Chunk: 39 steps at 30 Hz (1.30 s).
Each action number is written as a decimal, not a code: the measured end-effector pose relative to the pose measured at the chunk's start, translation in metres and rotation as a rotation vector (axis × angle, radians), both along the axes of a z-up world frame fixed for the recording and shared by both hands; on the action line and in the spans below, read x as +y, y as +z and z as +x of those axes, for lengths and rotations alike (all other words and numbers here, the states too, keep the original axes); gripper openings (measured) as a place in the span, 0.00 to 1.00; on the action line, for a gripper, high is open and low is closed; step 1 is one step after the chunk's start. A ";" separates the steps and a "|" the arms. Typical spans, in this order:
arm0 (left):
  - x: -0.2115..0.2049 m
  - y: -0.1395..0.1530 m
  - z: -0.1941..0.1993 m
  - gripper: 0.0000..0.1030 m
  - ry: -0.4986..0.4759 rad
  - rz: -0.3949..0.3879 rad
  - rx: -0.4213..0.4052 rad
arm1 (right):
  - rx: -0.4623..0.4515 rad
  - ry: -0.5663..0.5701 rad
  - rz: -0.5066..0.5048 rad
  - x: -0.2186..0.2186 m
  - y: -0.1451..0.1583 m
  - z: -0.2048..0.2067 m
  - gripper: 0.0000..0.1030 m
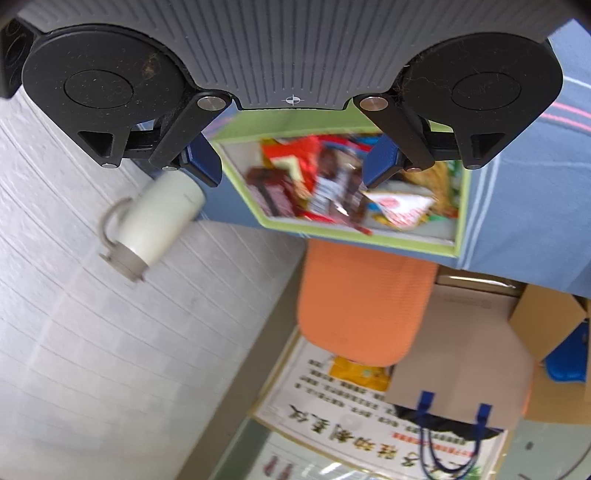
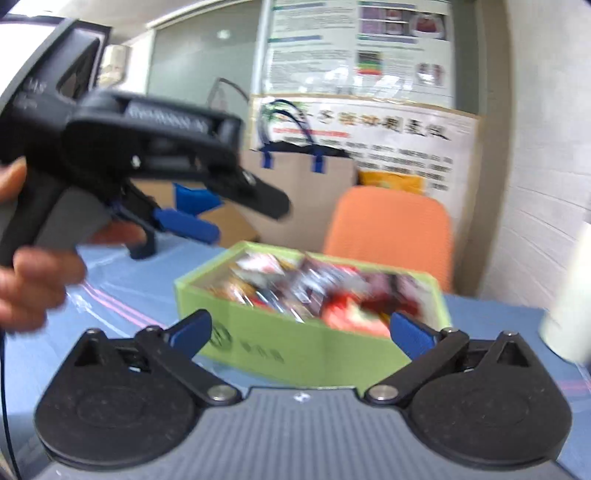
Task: Organize snacks
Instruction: 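Carry the candy bag with the left tool into the box and release, then reach the left tool to the yellow bread packet and grasp it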
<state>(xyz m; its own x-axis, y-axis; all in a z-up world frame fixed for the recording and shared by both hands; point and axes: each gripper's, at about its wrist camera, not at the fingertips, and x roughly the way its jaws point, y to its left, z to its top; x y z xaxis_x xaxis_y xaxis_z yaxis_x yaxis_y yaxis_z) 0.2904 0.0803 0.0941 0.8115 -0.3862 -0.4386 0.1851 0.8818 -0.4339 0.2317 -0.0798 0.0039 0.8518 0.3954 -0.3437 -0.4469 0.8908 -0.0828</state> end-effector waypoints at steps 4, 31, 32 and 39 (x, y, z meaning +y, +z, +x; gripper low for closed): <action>-0.032 -0.004 -0.013 0.70 -0.041 0.021 0.013 | 0.053 -0.085 0.021 -0.043 -0.015 -0.027 0.99; -0.206 -0.122 0.034 0.25 -0.498 0.084 0.367 | 0.289 -0.109 -0.076 -0.101 -0.077 0.001 0.98; -0.200 -0.122 0.032 0.23 -0.496 0.077 0.364 | 0.272 -0.102 -0.082 -0.094 -0.074 -0.003 0.97; -0.124 -0.105 0.003 0.20 -0.387 -0.053 0.341 | 0.164 0.019 -0.176 -0.019 -0.051 -0.030 0.96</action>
